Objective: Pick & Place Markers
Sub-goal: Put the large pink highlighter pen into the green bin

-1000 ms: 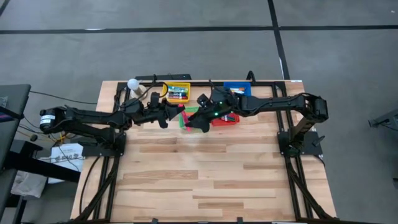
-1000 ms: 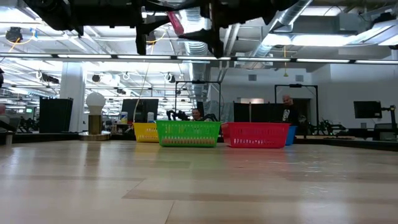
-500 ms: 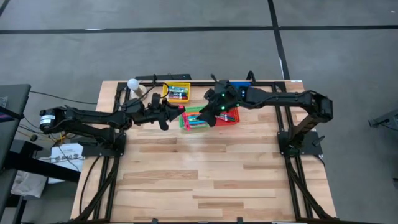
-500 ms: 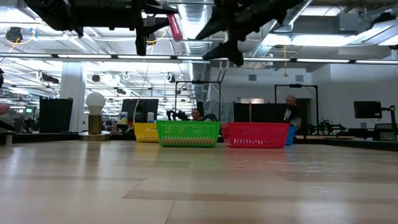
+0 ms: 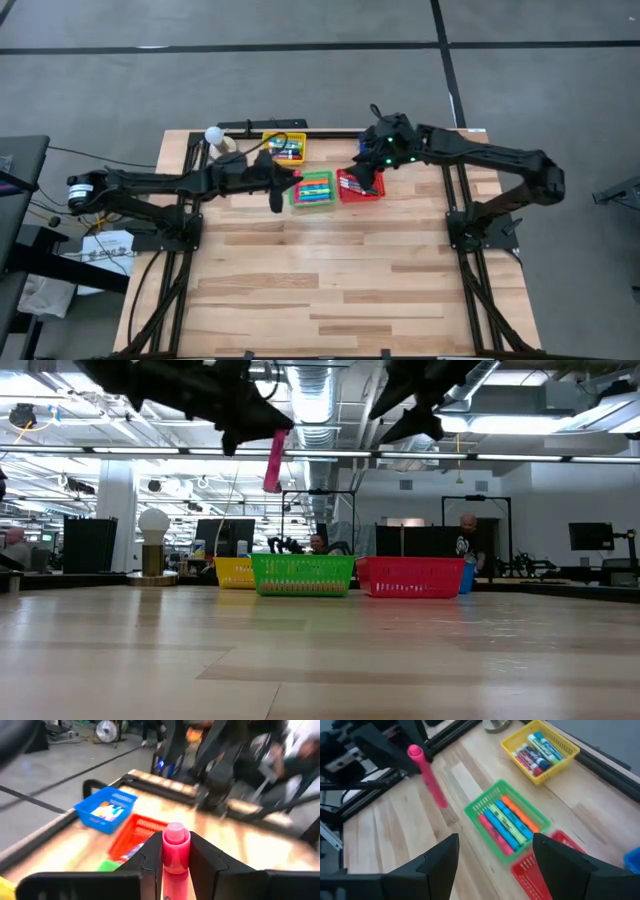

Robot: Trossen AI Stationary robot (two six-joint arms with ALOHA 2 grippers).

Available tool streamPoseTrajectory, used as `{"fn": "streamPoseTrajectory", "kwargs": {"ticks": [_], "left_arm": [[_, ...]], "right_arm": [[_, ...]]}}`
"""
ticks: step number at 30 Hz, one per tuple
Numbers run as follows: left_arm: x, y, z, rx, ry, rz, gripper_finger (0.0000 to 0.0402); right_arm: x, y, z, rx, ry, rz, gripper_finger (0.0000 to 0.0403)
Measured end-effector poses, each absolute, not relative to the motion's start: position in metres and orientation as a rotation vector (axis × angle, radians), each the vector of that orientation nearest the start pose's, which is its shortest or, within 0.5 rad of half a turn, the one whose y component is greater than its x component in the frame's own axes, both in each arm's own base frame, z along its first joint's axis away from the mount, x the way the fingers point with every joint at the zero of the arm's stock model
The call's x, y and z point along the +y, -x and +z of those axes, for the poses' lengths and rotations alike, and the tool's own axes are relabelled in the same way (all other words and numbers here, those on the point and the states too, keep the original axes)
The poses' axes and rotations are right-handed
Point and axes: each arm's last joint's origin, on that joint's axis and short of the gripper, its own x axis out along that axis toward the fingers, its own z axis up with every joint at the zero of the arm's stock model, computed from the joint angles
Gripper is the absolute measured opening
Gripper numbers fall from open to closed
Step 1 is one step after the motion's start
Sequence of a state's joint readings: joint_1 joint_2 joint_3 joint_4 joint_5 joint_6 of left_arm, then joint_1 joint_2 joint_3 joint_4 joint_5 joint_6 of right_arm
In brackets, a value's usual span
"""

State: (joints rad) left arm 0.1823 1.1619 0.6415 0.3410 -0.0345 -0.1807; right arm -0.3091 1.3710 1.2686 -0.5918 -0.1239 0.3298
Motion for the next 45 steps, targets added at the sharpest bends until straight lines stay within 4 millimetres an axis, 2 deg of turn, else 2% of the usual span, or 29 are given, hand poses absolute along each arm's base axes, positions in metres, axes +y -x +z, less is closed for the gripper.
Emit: {"fn": "streamPoseTrajectory", "kwargs": {"ticks": [3, 6, 11, 16, 29, 34, 45], "left_arm": [[0.052, -0.261, 0.264, 0.211, 0.07, 0.233, 0.0064], [0.056, -0.279, 0.262, 0.291, -0.044, 0.218, 0.0064], [0.061, -0.308, 0.24, 0.45, -0.12, 0.19, 0.0064], [0.066, -0.323, 0.22, 0.533, -0.115, 0.189, 0.0065], [0.07, -0.321, 0.212, 0.605, -0.107, 0.196, 0.0066], [0.074, -0.32, 0.211, 0.614, -0.133, 0.2, 0.008], [0.075, -0.324, 0.197, 0.667, -0.139, 0.189, 0.009]], "right_arm": [[-0.085, -0.273, 0.336, 0.669, -0.461, -0.317, 0.0244], [-0.084, -0.271, 0.334, 0.693, -0.464, -0.327, 0.0244], [-0.083, -0.271, 0.33, 0.73, -0.47, -0.331, 0.0244], [-0.083, -0.271, 0.331, 0.729, -0.469, -0.331, 0.0244], [-0.083, -0.269, 0.33, 0.746, -0.458, -0.328, 0.0244], [-0.083, -0.269, 0.33, 0.746, -0.454, -0.327, 0.0244], [-0.083, -0.269, 0.33, 0.747, -0.449, -0.322, 0.0244]]}}
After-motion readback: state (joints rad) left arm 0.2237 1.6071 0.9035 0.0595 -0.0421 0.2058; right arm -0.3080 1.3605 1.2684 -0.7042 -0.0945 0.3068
